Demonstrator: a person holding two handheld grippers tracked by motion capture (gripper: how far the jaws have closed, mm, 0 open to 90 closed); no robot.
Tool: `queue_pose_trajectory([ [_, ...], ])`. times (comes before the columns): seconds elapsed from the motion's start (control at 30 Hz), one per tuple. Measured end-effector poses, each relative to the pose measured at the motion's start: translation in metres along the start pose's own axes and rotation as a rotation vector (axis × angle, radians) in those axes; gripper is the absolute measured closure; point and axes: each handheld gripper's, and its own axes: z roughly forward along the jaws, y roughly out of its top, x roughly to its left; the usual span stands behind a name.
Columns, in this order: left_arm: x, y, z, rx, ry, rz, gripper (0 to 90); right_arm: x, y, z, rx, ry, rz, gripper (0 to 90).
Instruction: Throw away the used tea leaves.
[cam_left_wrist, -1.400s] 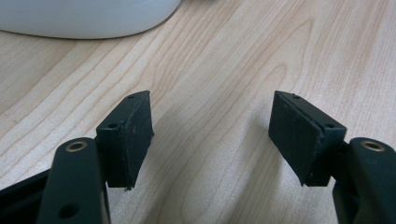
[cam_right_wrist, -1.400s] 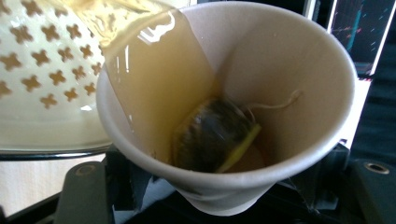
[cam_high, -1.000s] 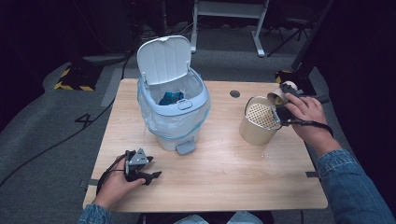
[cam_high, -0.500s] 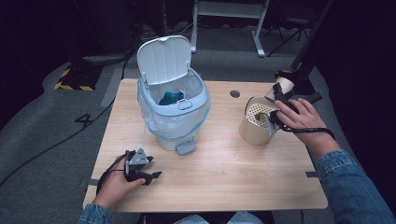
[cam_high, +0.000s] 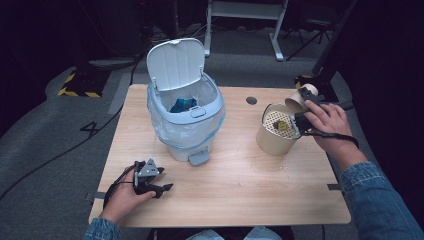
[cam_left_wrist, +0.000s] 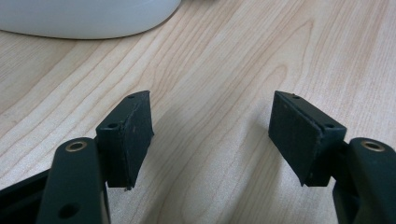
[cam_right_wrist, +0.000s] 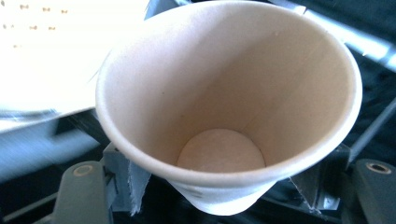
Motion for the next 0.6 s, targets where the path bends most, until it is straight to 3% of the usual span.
queue_pose_trajectory([
  [0.2,0.001,0.0,0.0,0.001,-0.003,0.001,30.7,-0.005,-0.018,-0.004,-0.086,0.098,0.304,30.4],
  [0.37,0.0,0.0,0.0,0.001,-0.003,0.002,30.7,-0.007,-0.032,-0.004,-0.182,0.232,0.61,30.2],
  [0.47,0.0,0.0,0.0,0.001,-0.001,0.002,30.7,-0.004,-0.041,-0.003,-0.231,0.31,0.851,30.2],
  [0.6,0.0,0.0,0.0,0.001,-0.001,0.002,30.7,-0.001,-0.055,-0.001,-0.357,0.441,1.175,30.2],
])
